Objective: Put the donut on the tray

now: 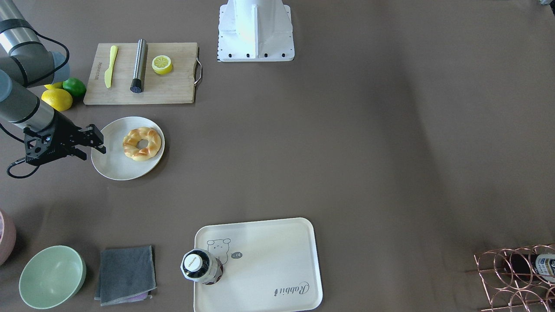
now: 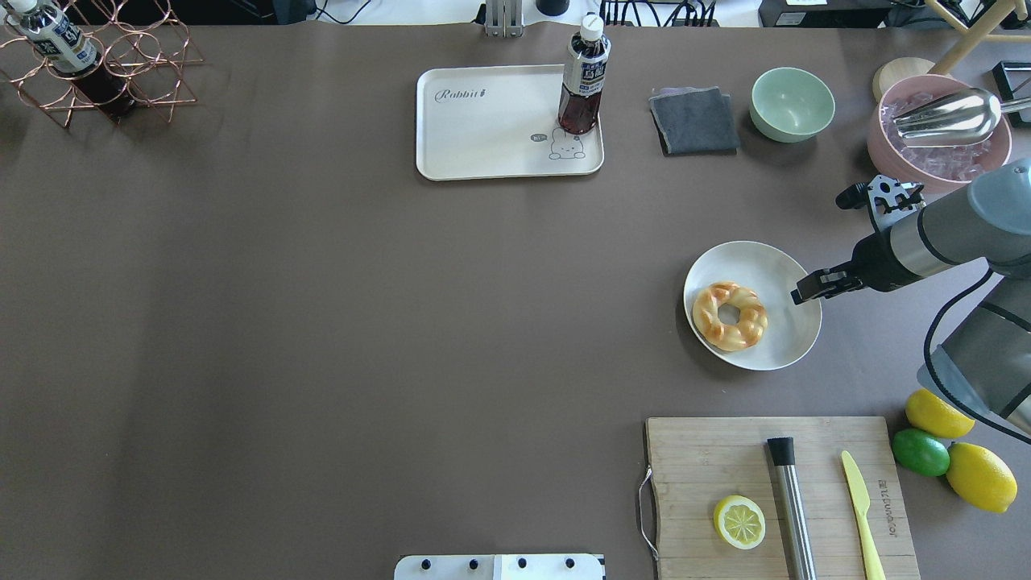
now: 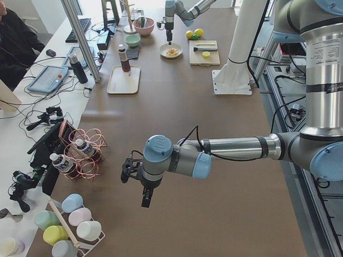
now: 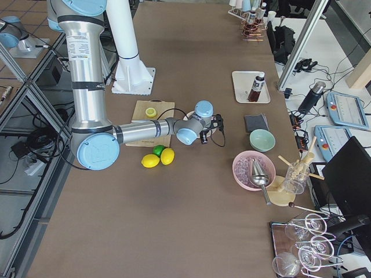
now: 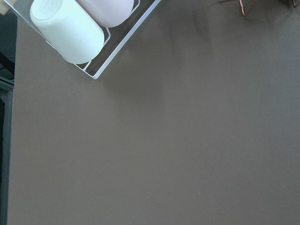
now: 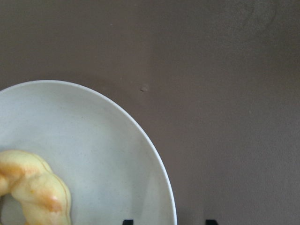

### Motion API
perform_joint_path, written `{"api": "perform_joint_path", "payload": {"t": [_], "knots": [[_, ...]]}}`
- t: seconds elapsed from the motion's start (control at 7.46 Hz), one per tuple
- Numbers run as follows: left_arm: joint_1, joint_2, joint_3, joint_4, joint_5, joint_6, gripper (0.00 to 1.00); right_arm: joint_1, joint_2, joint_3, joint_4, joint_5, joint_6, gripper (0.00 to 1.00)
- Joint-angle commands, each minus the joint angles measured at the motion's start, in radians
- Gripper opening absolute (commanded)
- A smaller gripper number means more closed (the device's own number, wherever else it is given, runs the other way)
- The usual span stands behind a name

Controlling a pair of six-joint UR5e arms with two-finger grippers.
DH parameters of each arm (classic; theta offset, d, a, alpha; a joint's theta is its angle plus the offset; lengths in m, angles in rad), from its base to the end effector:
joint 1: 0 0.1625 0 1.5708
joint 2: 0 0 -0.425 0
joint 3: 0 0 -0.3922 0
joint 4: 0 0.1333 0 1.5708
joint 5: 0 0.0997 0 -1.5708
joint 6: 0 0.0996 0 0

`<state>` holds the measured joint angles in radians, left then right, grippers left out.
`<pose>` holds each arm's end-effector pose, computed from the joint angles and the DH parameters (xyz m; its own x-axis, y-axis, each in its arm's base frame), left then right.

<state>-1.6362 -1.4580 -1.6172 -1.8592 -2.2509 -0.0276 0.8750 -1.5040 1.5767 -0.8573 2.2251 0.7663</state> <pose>-0.1004 -0.4522 0.6644 0.7828 0.0605 -0.6193 0.0854 0.9754 0.2032 -0.2941 -0.4656 0.5433 0.5540 -0.2286 0.8006 0.0954 0.9727 0.2117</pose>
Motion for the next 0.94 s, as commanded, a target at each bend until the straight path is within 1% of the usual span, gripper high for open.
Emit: {"api": "perform_joint_path", "payload": {"t": [0.0, 0.13, 0.67, 0.8], "knots": [[-0.001, 0.001, -0.001, 0.0, -0.001, 0.0, 0.98, -0.007, -0.001, -0.006, 0.0, -0.002, 0.001, 0.43], [-0.001, -0.001, -0.001, 0.0, -0.001, 0.0, 0.98, -0.007, -0.001, -0.006, 0.001, -0.001, -0.001, 0.0], [-0.001, -0.004, -0.007, 0.002, -0.001, 0.0, 0.98, -0.005, 0.004, 0.009, 0.003, 0.011, -0.002, 0.0], [-0.001, -0.007, -0.009, 0.003, -0.001, 0.0, 0.98, 0.002, 0.007, 0.038, 0.0, 0.055, -0.001, 0.0]]}}
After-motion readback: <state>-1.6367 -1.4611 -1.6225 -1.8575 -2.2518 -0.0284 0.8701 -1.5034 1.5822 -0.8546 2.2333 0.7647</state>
